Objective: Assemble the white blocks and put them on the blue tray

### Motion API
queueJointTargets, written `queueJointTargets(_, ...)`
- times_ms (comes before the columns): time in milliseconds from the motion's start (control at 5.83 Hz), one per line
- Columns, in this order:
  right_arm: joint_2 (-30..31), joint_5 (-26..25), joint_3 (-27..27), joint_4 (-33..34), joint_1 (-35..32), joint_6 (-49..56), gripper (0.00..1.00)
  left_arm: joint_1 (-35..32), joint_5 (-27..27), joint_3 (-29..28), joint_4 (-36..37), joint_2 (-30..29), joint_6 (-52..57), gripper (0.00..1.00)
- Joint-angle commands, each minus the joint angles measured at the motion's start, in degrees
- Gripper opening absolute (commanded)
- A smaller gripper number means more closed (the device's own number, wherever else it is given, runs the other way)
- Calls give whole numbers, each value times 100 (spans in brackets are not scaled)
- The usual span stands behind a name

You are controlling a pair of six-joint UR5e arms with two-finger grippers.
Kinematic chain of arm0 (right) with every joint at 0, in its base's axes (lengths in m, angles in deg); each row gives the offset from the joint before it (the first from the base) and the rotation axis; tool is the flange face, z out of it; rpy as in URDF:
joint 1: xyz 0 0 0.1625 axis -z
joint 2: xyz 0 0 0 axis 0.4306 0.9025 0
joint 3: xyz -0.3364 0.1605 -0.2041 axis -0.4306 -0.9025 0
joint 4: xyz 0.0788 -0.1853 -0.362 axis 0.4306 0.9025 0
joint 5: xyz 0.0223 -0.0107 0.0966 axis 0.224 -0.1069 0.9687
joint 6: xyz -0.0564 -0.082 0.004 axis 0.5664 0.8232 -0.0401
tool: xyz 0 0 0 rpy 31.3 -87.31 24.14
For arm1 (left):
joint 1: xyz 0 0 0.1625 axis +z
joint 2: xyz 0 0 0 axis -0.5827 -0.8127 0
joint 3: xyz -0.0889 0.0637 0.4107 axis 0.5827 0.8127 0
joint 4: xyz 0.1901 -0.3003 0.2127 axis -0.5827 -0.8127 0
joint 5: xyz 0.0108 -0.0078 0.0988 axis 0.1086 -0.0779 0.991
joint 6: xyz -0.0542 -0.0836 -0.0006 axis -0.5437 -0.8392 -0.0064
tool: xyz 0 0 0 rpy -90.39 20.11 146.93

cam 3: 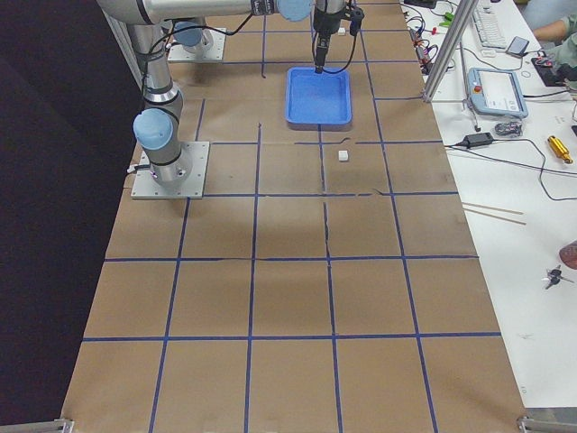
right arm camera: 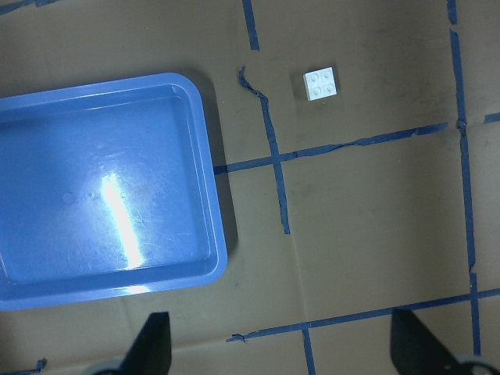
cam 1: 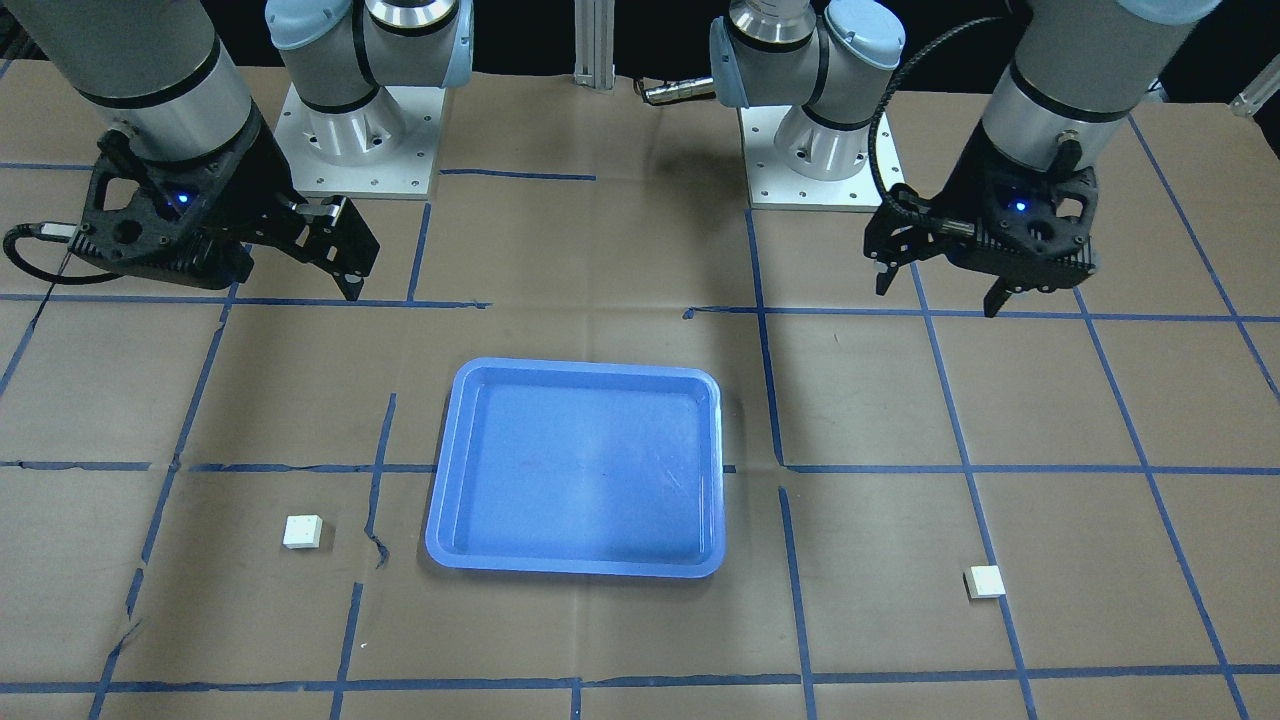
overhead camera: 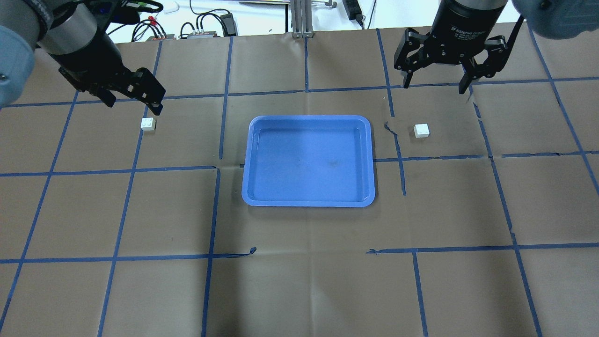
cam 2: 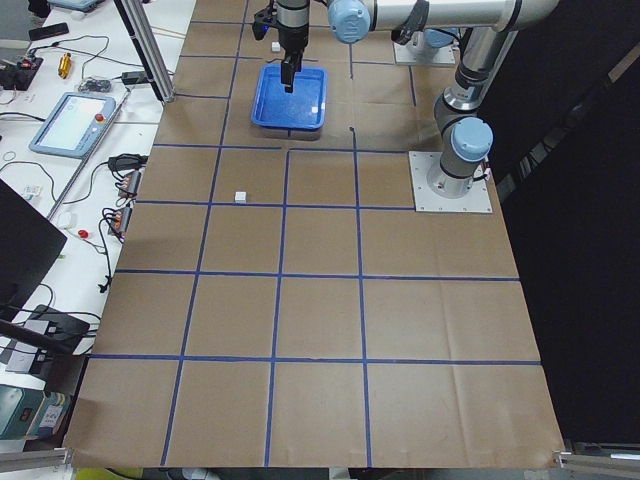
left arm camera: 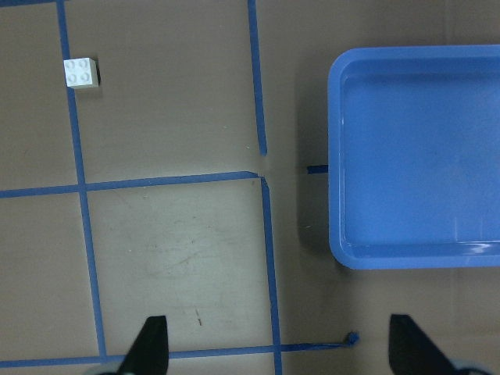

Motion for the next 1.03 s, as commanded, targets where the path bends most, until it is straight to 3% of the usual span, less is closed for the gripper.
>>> queueJointTargets(0, -39, 0, -26, 25, -16, 123, 100, 594, -15, -7, 291, -351, 1518, 98)
queueJointTargets(343, -48, -70, 43, 33, -8, 2903, 100, 1148, 2, -7, 624, -817, 3268, 98)
queueJointTargets(857, -74, -358, 70, 95, 254, 6273, 100, 1370, 2, 55, 1334, -1503, 6638, 98)
